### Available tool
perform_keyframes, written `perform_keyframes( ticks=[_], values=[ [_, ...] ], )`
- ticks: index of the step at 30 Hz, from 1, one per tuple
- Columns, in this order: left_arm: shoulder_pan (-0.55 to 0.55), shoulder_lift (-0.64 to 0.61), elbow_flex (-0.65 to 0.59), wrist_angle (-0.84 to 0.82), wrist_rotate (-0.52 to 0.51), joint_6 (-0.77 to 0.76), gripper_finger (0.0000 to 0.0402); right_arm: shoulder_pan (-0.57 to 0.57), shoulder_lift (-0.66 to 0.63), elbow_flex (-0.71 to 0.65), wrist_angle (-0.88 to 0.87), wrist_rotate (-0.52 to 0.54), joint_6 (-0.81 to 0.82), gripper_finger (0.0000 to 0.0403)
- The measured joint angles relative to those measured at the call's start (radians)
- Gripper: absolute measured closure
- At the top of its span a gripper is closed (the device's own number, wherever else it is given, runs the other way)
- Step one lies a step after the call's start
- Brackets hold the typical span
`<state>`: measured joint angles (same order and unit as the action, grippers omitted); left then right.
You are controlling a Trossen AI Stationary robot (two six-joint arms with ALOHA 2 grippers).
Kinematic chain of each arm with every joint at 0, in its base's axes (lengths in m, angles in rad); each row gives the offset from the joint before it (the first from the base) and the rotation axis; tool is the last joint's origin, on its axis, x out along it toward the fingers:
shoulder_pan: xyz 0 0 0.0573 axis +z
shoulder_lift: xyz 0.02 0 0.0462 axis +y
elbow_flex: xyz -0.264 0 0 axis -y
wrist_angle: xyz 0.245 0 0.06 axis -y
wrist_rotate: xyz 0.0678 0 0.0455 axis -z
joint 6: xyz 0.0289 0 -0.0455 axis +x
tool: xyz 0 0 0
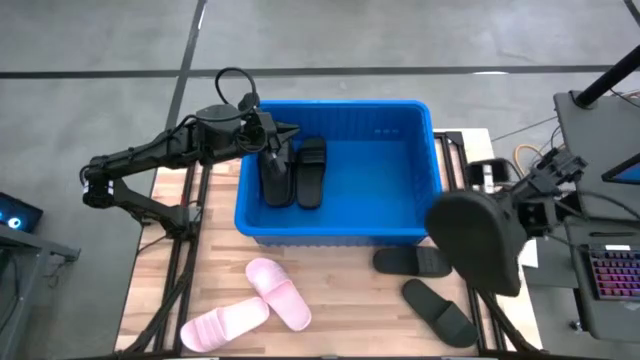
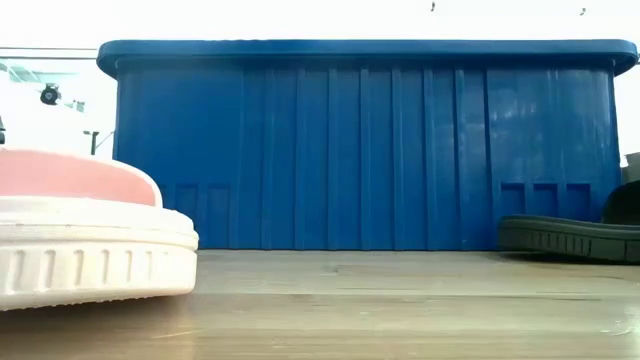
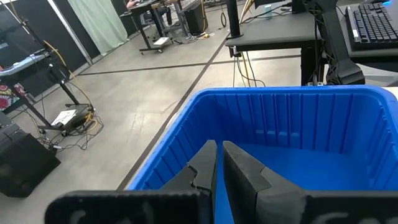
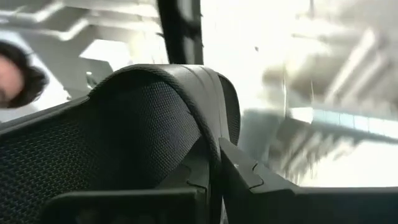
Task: Pick and place slides into bin
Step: Put the black slide into the blue bin
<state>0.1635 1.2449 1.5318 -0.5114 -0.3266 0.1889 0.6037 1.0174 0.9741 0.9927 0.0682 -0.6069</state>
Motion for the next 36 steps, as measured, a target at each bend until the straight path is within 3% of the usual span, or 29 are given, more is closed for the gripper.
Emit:
perform_keyframes(
  ticks=[4,29,36],
  values=[
    [0.000,0.000,0.000,0.000,0.000,0.000,0.0391,0.000,0.006,0.000,0.045,-0.052,-0.129,0.0390],
    [0.000,0.000,0.000,0.000,0.000,0.001,0.0391,0.000,-0.002,0.000,0.031,-0.035,-0.128,0.0390],
    [0.000,-0.014,-0.001,-0.005,0.001,0.001,0.0391,-0.001,-0.002,0.000,-0.016,0.222,-0.149,0.0390]
  ],
)
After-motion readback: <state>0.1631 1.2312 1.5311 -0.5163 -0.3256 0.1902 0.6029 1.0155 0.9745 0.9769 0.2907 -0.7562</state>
